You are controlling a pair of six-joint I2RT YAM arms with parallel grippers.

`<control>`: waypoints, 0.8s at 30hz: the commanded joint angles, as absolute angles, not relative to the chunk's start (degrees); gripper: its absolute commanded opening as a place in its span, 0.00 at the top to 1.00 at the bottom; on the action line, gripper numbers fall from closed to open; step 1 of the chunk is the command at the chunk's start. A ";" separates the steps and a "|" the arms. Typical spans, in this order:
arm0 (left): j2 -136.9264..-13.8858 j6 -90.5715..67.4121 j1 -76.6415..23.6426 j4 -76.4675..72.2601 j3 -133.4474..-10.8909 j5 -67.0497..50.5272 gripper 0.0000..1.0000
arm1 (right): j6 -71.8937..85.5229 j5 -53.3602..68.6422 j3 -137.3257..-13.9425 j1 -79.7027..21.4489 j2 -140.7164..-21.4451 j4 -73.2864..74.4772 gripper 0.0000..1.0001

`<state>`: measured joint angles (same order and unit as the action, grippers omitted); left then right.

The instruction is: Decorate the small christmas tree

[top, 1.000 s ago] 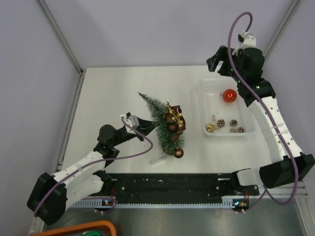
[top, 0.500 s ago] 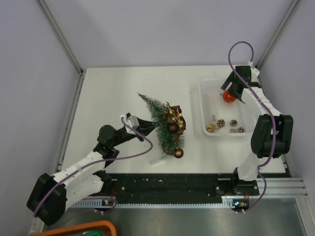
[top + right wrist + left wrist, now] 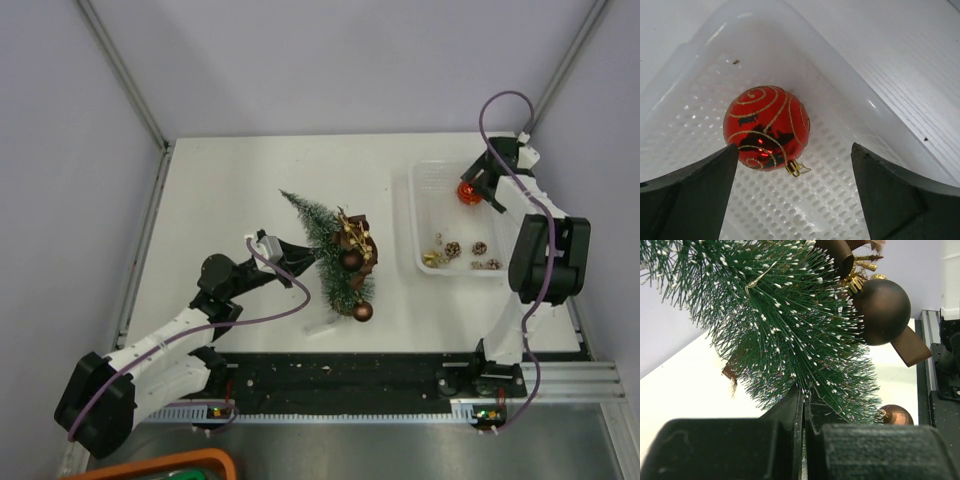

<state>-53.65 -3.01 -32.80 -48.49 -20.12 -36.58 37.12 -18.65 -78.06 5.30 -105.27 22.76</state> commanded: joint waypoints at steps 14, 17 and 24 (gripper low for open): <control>-53.35 -3.34 -33.13 -50.19 -19.60 -37.27 1.00 | 39.20 -12.39 -78.75 3.78 -111.62 11.87 0.08; -53.17 -3.25 -33.14 -50.10 -19.42 -37.09 1.00 | 38.94 -12.30 -78.75 2.47 -112.06 11.60 0.08; -52.82 -3.43 -33.13 -50.10 -19.07 -37.00 1.00 | 37.88 -11.60 -77.35 1.14 -110.84 10.29 0.25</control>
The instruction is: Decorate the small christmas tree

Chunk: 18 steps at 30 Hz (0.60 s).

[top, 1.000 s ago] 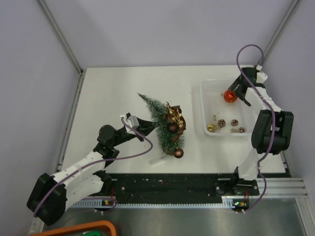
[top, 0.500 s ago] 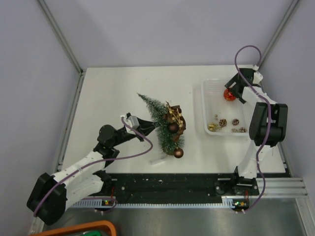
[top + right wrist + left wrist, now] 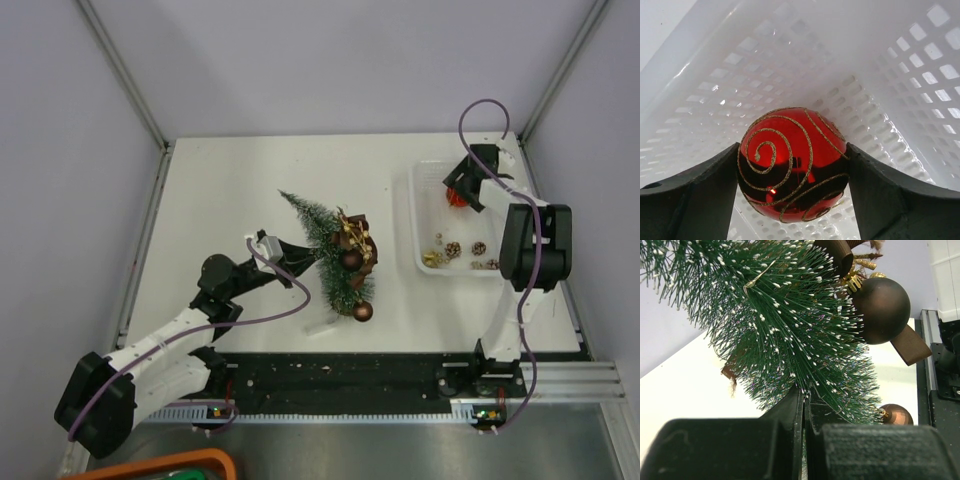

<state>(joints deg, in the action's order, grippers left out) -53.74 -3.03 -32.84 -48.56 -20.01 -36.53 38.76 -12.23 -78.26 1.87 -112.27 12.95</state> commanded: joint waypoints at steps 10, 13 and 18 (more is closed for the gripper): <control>-53.00 -3.34 -33.13 -49.92 -19.33 -37.44 1.00 | 33.93 -5.73 -75.15 -2.98 -99.77 8.09 0.44; -53.17 -3.16 -33.13 -49.92 -19.69 -37.53 1.00 | 33.84 -0.36 -76.63 -4.91 -94.41 7.73 0.46; -53.61 -2.37 -33.13 -50.45 -19.95 -39.19 1.00 | 33.58 7.64 -80.93 -10.62 -87.46 6.15 0.46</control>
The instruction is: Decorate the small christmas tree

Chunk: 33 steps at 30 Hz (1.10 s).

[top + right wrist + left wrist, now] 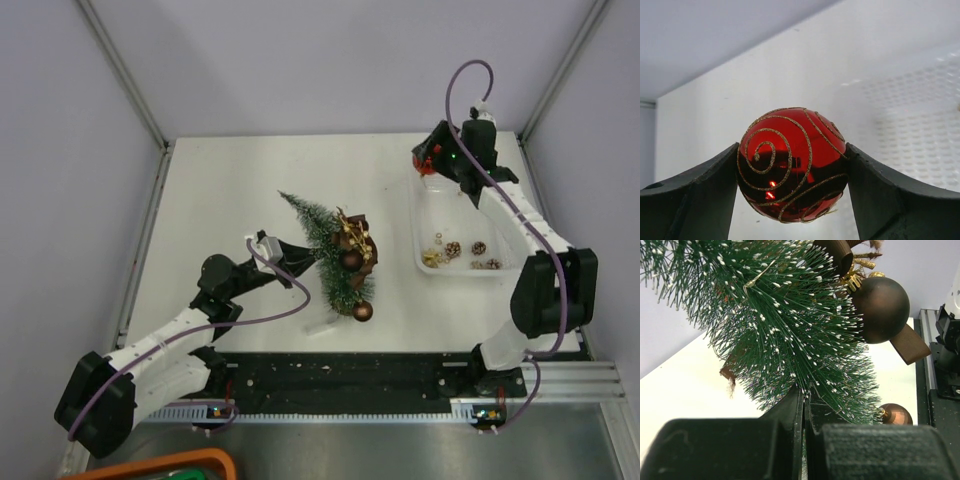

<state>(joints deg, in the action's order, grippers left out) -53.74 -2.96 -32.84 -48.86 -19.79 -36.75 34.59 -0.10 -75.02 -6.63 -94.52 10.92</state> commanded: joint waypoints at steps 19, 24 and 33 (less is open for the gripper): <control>-52.91 -1.05 -34.10 -51.42 -19.42 -44.47 1.00 | 39.90 11.41 -89.73 -32.52 -86.22 -12.56 0.47; -53.09 -0.88 -34.45 -51.50 -19.16 -44.47 1.00 | 41.83 16.86 -91.67 -34.62 -87.97 -15.20 0.47; -53.61 -0.53 -34.81 -51.42 -19.51 -44.12 1.00 | 43.41 25.04 -93.60 -39.02 -89.47 -20.30 0.48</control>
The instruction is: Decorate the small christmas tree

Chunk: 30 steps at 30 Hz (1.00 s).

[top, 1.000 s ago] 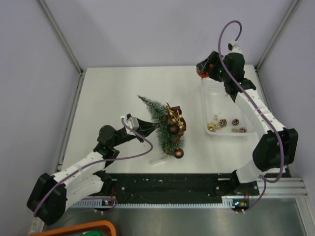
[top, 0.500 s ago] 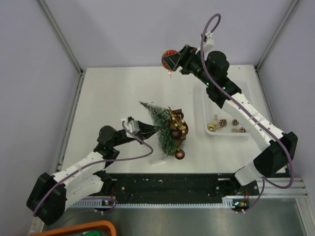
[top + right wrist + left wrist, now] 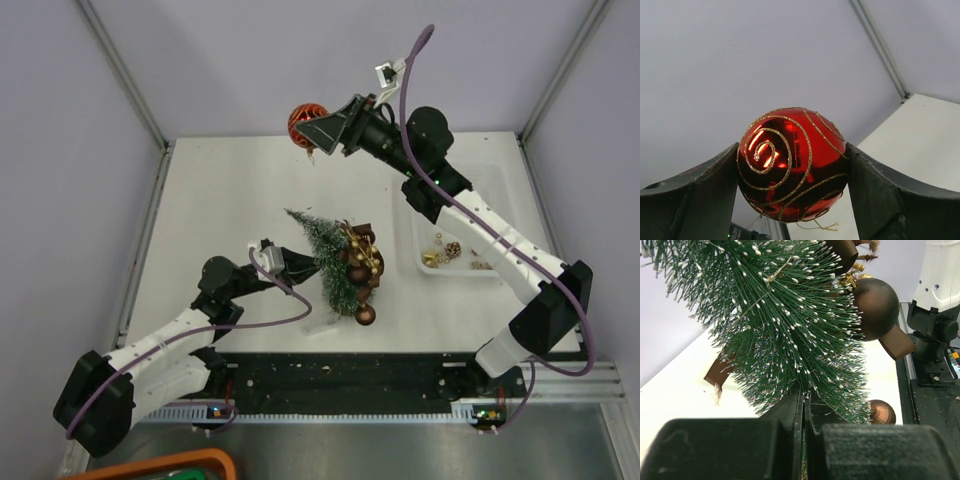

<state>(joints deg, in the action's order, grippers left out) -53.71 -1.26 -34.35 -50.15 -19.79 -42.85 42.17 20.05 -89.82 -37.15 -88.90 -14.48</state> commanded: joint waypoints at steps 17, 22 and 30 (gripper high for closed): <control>-54.23 -0.53 -35.24 -51.15 -19.78 -43.77 1.00 | 44.12 31.73 -93.43 -45.35 -90.35 -23.29 0.50; -54.49 -0.53 -35.33 -50.89 -20.04 -43.59 1.00 | 43.51 32.34 -92.46 -46.58 -89.48 -23.03 0.50; -55.02 -0.53 -35.24 -50.54 -20.48 -42.71 1.00 | 43.06 32.78 -90.44 -46.76 -88.07 -21.97 0.51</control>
